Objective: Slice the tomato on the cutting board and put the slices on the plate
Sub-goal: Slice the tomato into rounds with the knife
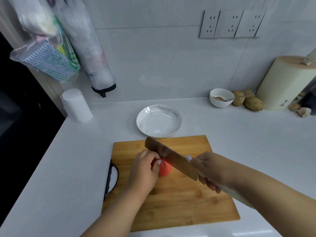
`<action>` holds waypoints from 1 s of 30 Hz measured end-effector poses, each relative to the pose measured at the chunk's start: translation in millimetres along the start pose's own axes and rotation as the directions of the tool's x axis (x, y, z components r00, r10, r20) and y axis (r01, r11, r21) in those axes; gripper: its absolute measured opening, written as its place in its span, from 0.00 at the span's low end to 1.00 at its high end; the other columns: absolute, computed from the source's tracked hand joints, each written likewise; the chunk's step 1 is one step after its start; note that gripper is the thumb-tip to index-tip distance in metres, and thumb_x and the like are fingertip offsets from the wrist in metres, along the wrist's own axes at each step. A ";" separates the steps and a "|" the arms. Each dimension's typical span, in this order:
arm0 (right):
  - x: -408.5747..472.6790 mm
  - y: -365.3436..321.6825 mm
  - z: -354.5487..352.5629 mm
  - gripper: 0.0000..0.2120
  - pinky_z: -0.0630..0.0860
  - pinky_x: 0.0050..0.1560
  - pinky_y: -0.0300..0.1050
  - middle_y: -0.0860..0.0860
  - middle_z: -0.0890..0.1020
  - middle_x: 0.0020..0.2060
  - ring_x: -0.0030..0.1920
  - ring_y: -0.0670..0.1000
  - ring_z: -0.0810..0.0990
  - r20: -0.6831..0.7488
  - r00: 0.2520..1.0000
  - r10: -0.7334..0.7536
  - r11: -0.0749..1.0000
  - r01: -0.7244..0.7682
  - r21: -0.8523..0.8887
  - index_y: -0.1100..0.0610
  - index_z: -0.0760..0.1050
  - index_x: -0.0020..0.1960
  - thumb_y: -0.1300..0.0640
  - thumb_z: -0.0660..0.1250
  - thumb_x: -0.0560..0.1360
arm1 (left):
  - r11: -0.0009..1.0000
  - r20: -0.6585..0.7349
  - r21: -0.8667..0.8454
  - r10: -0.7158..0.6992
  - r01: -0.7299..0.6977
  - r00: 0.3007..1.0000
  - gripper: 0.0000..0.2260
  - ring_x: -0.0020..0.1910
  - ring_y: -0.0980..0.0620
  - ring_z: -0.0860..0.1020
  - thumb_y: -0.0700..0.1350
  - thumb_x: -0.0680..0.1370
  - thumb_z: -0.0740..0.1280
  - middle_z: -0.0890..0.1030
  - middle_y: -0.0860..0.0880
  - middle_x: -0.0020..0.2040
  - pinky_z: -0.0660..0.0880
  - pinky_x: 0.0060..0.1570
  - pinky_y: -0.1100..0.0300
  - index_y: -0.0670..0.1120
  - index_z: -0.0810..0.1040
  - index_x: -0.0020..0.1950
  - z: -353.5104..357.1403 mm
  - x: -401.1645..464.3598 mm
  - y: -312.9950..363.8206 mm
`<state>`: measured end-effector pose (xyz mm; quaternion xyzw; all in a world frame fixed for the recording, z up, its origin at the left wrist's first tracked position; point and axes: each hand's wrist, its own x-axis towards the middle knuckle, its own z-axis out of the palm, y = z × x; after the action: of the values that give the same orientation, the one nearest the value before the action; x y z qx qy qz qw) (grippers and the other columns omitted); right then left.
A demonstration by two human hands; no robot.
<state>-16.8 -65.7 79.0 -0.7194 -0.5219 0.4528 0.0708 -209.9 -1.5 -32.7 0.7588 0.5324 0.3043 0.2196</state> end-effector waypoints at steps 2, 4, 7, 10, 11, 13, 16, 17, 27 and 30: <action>1.9 -1.6 0.2 0.27 0.72 0.31 0.39 0.48 0.73 0.18 0.20 0.49 0.70 0.003 1.000 0.005 1.000 -0.005 -0.004 0.56 0.70 0.34 0.37 0.51 0.80 | 1.000 -0.001 0.001 0.004 -0.004 1.000 0.02 0.48 0.57 0.72 0.46 0.76 0.67 0.73 0.58 0.46 0.72 0.45 0.64 0.52 0.77 0.47 -0.4 0.8 -0.6; 3.5 -2.3 0.4 0.28 0.73 0.32 0.39 0.49 0.73 0.18 0.21 0.50 0.71 0.004 1.000 0.009 1.000 -0.009 -0.011 0.56 0.70 0.33 0.36 0.51 0.80 | 1.000 -0.001 0.006 0.009 -0.009 1.000 0.02 0.47 0.58 0.72 0.46 0.76 0.67 0.73 0.58 0.46 0.72 0.45 0.65 0.52 0.77 0.47 -0.7 1.3 -1.2; 4.2 -2.9 0.2 0.28 0.73 0.33 0.39 0.49 0.73 0.18 0.21 0.50 0.71 0.009 1.000 0.018 1.000 -0.018 -0.009 0.56 0.70 0.33 0.37 0.51 0.80 | 1.000 0.004 0.002 0.012 -0.012 1.000 0.02 0.47 0.58 0.72 0.46 0.76 0.67 0.73 0.58 0.46 0.72 0.44 0.66 0.52 0.77 0.47 -0.9 1.3 -2.3; 3.6 -2.7 -0.7 0.28 0.74 0.33 0.40 0.50 0.74 0.19 0.21 0.50 0.71 0.012 1.000 0.016 1.000 -0.016 -0.006 0.56 0.70 0.33 0.37 0.51 0.80 | 1.000 0.012 0.000 0.011 -0.011 1.000 0.02 0.47 0.58 0.72 0.46 0.75 0.67 0.73 0.58 0.46 0.71 0.44 0.67 0.53 0.76 0.47 -0.5 1.5 -2.9; 3.4 -2.6 -0.8 0.28 0.74 0.33 0.40 0.50 0.74 0.19 0.21 0.50 0.71 0.013 1.000 0.013 1.000 -0.013 -0.007 0.56 0.70 0.33 0.36 0.51 0.80 | 1.000 0.015 0.001 0.008 -0.008 1.000 0.02 0.47 0.59 0.72 0.46 0.75 0.67 0.73 0.59 0.46 0.71 0.44 0.68 0.53 0.76 0.47 -0.4 1.3 -2.4; 3.5 -1.7 -0.5 0.28 0.74 0.33 0.40 0.49 0.74 0.19 0.21 0.50 0.71 0.013 1.000 0.007 1.000 -0.007 -0.003 0.56 0.70 0.33 0.37 0.51 0.80 | 1.000 0.012 0.003 0.005 -0.005 1.000 0.02 0.48 0.59 0.72 0.46 0.75 0.67 0.73 0.59 0.46 0.71 0.45 0.68 0.53 0.76 0.47 -0.1 1.1 -1.7; 4.0 -0.8 1.0 0.27 0.74 0.31 0.40 0.51 0.75 0.22 0.21 0.50 0.71 0.012 1.000 -0.005 1.000 0.005 0.003 0.56 0.71 0.34 0.37 0.52 0.80 | 1.000 0.013 0.006 0.007 -0.007 1.000 0.02 0.48 0.59 0.71 0.46 0.75 0.67 0.73 0.58 0.47 0.71 0.45 0.68 0.53 0.76 0.47 0.2 0.6 -1.4; 4.5 -0.5 1.4 0.27 0.74 0.31 0.40 0.51 0.75 0.22 0.21 0.50 0.71 0.012 1.000 -0.009 1.000 0.009 0.001 0.56 0.70 0.34 0.37 0.52 0.80 | 1.000 0.016 0.005 0.008 -0.008 1.000 0.02 0.48 0.59 0.71 0.46 0.75 0.67 0.73 0.59 0.47 0.70 0.45 0.68 0.53 0.76 0.47 0.3 0.5 -1.5; 4.5 3.0 -10.3 0.30 0.73 0.35 0.40 0.52 0.75 0.21 0.22 0.51 0.73 -0.055 0.998 0.038 0.999 -0.039 -0.018 0.57 0.70 0.32 0.35 0.51 0.79 | 1.000 0.048 0.016 0.020 -0.021 0.999 0.05 0.53 0.57 0.70 0.45 0.75 0.67 0.71 0.58 0.50 0.69 0.49 0.68 0.52 0.78 0.51 -3.6 4.6 3.5; 6.2 4.2 -12.1 0.30 0.73 0.35 0.40 0.52 0.74 0.20 0.21 0.51 0.72 -0.069 0.997 0.047 0.999 -0.049 -0.020 0.57 0.70 0.31 0.35 0.51 0.79 | 0.999 0.127 0.046 -0.021 0.015 0.992 0.16 0.56 0.58 0.65 0.56 0.70 0.71 0.69 0.59 0.53 0.69 0.52 0.64 0.56 0.75 0.55 -0.6 6.0 8.0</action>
<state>-4.9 -58.0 80.0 -0.7476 -0.5066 0.4239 0.0698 -203.4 1.4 -25.6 0.7767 0.5307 0.2411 0.2387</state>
